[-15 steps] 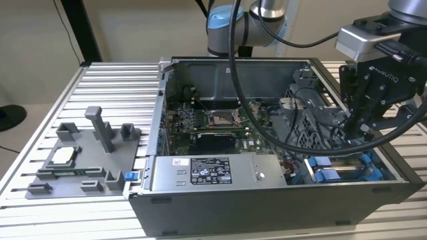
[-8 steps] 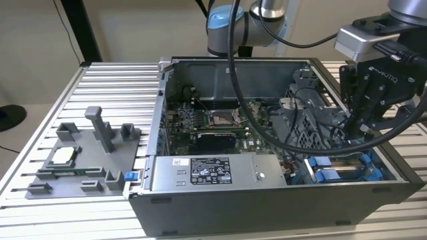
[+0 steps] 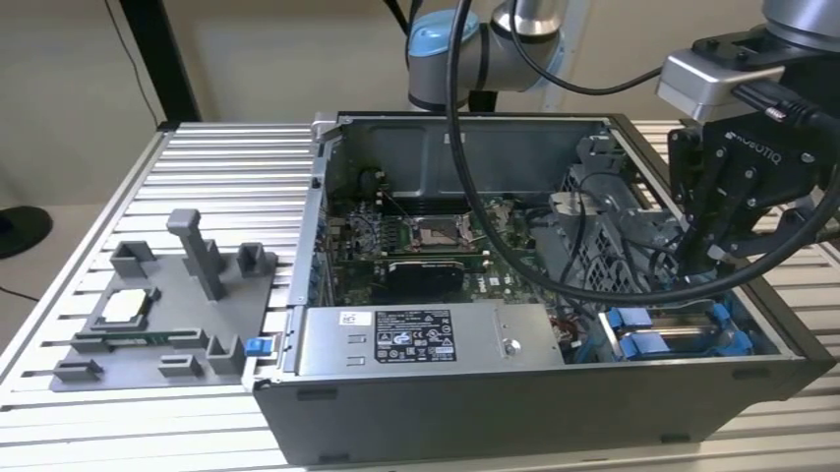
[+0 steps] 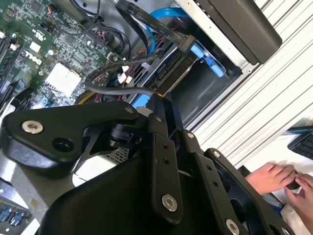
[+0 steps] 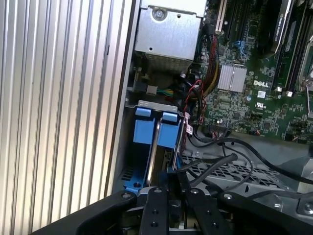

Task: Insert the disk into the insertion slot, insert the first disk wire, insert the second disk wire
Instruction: 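Insert the first disk wire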

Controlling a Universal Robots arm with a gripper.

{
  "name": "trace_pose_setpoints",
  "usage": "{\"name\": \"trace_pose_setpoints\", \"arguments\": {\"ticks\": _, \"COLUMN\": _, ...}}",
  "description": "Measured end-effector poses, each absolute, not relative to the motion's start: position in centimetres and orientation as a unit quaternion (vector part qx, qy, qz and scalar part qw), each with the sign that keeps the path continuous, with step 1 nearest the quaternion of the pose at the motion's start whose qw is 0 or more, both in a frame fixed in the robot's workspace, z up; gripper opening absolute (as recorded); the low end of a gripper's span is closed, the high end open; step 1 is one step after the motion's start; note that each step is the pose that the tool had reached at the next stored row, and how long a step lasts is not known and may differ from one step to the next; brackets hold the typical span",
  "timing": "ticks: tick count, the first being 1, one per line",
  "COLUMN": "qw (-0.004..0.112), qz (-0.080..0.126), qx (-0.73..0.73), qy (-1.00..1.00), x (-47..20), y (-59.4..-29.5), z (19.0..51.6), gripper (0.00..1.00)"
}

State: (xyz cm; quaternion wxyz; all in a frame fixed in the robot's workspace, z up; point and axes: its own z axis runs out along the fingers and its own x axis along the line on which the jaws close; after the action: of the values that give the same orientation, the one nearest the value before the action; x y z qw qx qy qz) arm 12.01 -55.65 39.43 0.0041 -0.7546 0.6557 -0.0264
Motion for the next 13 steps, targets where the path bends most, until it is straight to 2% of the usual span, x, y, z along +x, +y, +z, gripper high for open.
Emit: {"name": "trace_pose_setpoints", "arguments": {"ticks": 13, "qw": 0.004, "qz": -0.026, "qx": -0.754, "qy": 0.656, "x": 12.01, "y": -55.64, "z": 39.19, "gripper": 0.00}}
